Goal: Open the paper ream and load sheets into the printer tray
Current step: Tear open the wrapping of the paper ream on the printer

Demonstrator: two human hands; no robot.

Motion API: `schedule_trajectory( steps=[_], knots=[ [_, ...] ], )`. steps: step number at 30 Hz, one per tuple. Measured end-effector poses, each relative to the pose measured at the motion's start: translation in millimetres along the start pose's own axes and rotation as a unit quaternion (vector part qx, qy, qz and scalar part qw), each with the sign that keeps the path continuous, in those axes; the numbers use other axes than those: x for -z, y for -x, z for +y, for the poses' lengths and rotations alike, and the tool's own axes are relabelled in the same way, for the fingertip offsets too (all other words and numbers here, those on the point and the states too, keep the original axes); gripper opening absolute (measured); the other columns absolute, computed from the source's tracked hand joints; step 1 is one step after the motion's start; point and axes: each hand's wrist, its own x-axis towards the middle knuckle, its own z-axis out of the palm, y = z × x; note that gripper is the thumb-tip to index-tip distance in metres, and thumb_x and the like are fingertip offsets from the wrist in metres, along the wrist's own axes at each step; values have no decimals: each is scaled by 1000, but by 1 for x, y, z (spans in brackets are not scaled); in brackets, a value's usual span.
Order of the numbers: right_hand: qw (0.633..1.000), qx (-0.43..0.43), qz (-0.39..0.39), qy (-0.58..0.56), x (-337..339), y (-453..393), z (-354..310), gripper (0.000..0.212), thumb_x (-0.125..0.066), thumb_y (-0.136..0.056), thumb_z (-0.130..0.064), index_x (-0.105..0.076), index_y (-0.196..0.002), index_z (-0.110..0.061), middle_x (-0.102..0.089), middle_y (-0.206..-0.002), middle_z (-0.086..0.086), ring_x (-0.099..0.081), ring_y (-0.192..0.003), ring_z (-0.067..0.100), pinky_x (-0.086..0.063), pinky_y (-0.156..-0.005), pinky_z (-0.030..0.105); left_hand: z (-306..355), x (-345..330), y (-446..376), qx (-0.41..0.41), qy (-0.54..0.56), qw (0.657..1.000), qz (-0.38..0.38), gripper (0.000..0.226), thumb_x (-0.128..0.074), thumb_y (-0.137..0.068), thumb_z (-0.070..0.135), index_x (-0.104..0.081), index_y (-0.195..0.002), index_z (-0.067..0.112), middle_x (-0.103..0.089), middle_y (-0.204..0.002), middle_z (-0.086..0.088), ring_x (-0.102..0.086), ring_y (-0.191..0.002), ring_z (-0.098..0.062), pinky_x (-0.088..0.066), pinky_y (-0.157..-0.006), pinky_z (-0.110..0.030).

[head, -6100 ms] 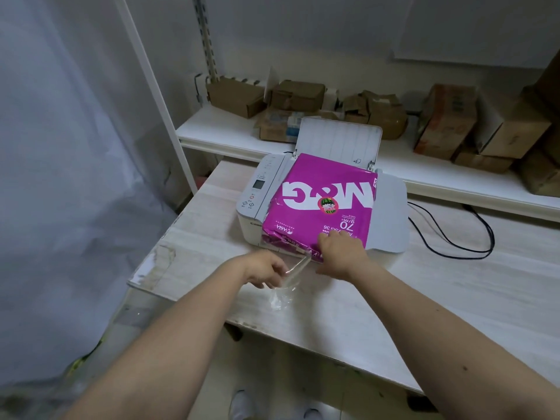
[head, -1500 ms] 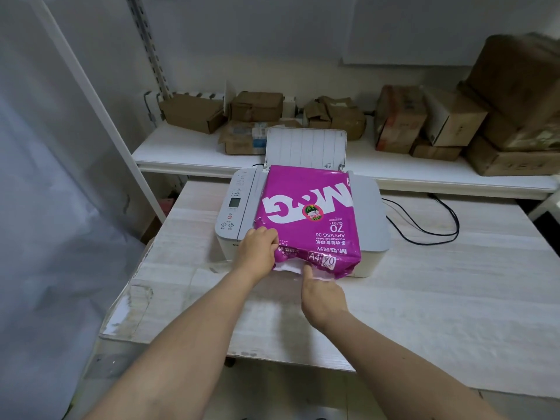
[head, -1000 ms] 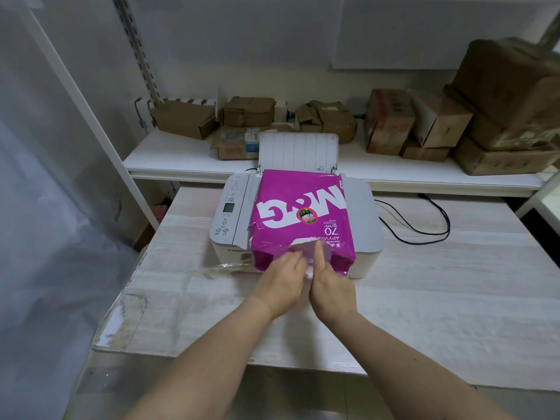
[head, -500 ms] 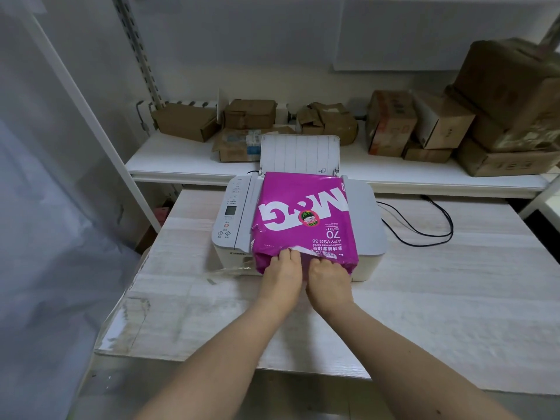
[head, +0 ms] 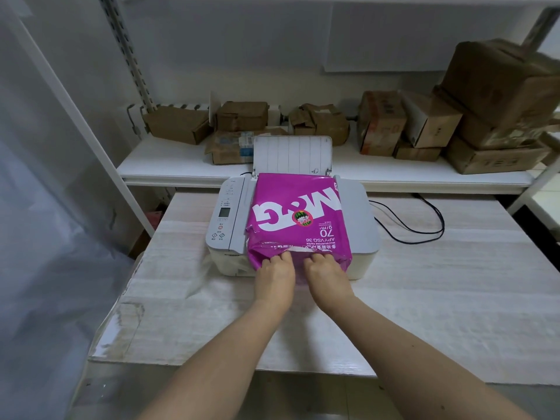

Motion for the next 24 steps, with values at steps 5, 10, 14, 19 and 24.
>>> schedule_trajectory(
  steps=[5, 10, 14, 19, 24],
  knots=[
    [992, 56, -90, 64, 6, -21, 5, 26, -48, -86, 3, -64, -106, -4, -68, -107, 15, -66, -97, 32, -51, -80, 38, -7, 2, -1, 3, 15, 1000, -7, 29, -77, -55, -5, -63, -79, 3, -67, -64, -16, -67, -54, -31, -50, -45, -29],
    [989, 63, -101, 86, 8, -32, 7, 29, -45, -89, 1, -68, -105, -6, -71, -105, 13, -67, -94, 29, -53, -82, 36, -13, 4, 0, 37, 108, 993, -2, 27, -35, -94, 5, -47, -118, 10, -62, -112, -16, -61, -101, -34, -47, -79, -40],
    [983, 97, -94, 122, 7, -34, 12, 30, -45, -89, 2, -69, -104, -7, -72, -103, 12, -68, -92, 29, -55, -82, 37, -12, 5, 2, 48, 134, 990, 15, 29, -35, -91, 2, -48, -116, 10, -63, -111, -16, -61, -100, -35, -46, -76, -41],
    [975, 129, -91, 154, 7, -34, 15, 29, -45, -90, 0, -69, -103, -8, -72, -100, 12, -68, -88, 28, -56, -80, 37, -10, 5, 1, 60, 137, 989, 12, 27, -36, -92, 2, -49, -114, 9, -63, -111, -16, -60, -99, -35, -45, -75, -40],
    [968, 146, -88, 184, 13, -32, 13, 28, -44, -92, 0, -67, -106, -7, -71, -103, 11, -67, -90, 28, -54, -82, 36, -9, 3, 1, 63, 144, 987, 11, 30, -36, -91, 0, -50, -117, 9, -63, -111, -17, -61, -99, -35, -45, -74, -39]
  ],
)
